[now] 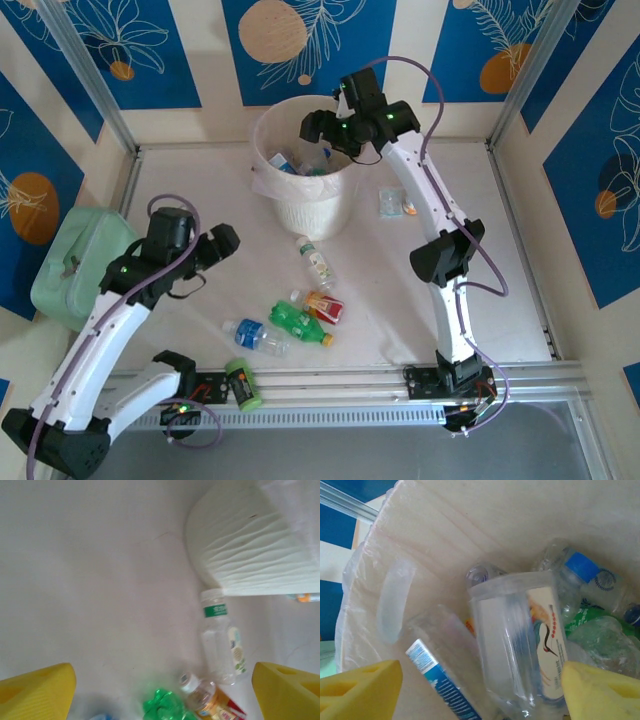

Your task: Put the plastic bottles in the bin

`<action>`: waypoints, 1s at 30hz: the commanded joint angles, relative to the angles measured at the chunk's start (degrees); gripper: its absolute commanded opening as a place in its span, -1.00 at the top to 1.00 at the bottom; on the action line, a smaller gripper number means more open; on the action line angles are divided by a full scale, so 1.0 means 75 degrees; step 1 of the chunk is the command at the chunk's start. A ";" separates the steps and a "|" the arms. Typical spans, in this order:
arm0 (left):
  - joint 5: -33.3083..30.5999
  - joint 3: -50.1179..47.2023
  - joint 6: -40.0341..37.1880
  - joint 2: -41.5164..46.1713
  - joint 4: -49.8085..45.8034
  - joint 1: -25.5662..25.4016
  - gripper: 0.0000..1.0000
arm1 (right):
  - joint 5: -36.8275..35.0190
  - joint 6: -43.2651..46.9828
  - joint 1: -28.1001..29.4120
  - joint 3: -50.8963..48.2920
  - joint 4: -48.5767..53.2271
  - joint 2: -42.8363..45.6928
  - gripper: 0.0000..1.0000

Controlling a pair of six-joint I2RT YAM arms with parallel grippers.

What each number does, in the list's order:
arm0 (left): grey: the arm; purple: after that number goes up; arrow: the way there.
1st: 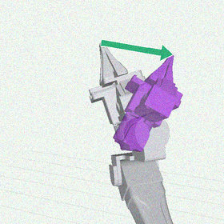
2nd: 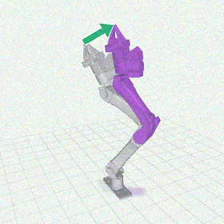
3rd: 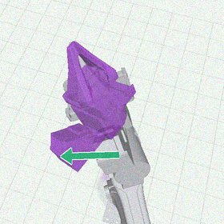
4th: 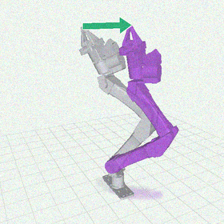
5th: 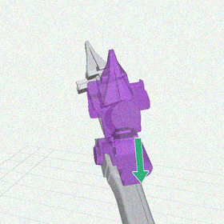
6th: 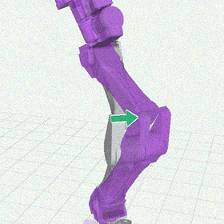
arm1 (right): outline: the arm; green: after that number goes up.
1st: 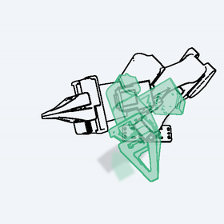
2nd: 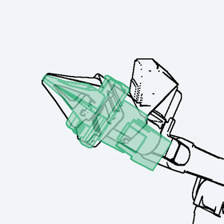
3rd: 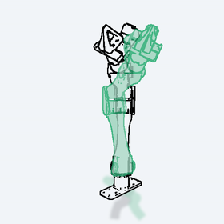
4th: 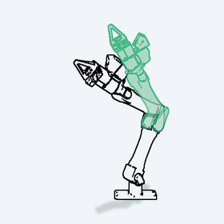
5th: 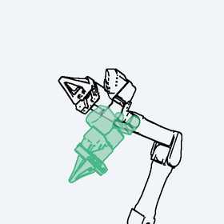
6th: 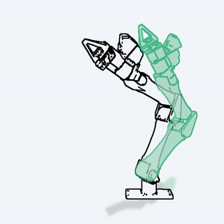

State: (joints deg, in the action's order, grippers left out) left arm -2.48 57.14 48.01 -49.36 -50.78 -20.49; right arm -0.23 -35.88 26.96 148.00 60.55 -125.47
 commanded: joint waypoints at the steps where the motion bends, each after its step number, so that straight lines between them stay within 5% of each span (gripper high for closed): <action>1: -0.0436 -0.0257 0.0427 0.0407 -0.1357 0.0064 -0.80 | 0.0031 0.0074 -0.0009 0.0473 0.0085 0.0243 -0.70; 10: 0.0122 -0.1448 0.1619 0.1156 -0.1936 0.0072 -0.57 | -0.0471 0.0479 0.0684 -0.0320 0.0235 0.1924 -0.70; 21: 0.0800 -0.3089 0.3810 0.1211 -0.0699 0.0072 -0.39 | -0.1263 -0.0116 0.2384 -0.5904 -0.1580 0.5491 -0.69; 30: 0.1080 -0.3348 0.4091 0.0425 0.0013 0.0070 -0.39 | -0.1894 -0.1094 0.3303 -0.8665 -0.1521 0.7205 -0.68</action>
State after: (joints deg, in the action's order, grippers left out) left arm 4.08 32.95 75.99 -44.66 -53.01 -20.47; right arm -12.16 -40.53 50.94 86.06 50.06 -75.88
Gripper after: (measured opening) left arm 0.695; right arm 0.838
